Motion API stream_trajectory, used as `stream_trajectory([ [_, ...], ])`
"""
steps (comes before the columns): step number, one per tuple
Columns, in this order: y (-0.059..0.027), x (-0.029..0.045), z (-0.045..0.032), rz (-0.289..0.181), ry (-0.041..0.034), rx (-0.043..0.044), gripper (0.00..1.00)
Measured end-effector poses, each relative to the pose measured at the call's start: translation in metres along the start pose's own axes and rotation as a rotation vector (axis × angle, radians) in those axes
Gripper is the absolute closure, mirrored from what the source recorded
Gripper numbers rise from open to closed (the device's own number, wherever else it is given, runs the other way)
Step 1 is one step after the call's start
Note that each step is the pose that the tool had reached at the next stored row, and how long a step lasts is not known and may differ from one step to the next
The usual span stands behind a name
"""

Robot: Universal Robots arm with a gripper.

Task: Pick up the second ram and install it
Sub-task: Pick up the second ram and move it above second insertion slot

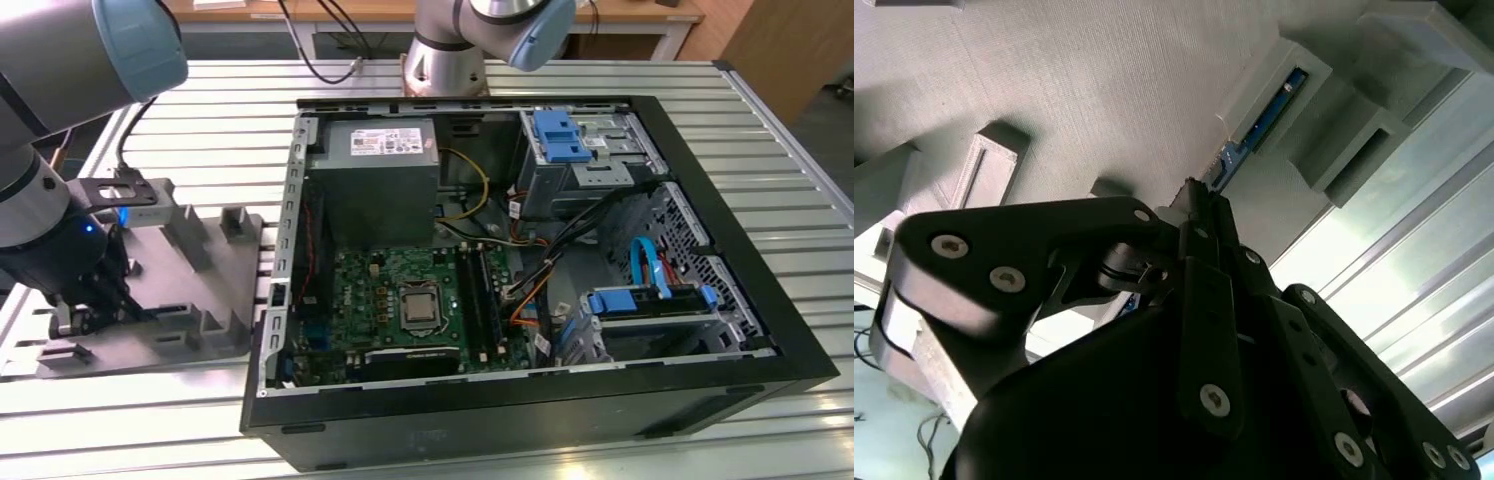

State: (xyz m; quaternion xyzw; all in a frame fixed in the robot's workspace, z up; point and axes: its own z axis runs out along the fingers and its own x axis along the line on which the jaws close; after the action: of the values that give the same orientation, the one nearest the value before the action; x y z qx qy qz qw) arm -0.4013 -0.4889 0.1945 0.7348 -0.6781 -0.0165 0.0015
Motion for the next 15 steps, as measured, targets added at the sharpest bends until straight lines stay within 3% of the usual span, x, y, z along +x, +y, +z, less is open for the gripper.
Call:
stream_trajectory([
  [3,0.0000,0.0000,0.0000,0.007,-0.0004,0.0002,0.86],
  [15,0.0000,0.0000,0.0013,0.225,-0.0057,0.0049,0.86],
])
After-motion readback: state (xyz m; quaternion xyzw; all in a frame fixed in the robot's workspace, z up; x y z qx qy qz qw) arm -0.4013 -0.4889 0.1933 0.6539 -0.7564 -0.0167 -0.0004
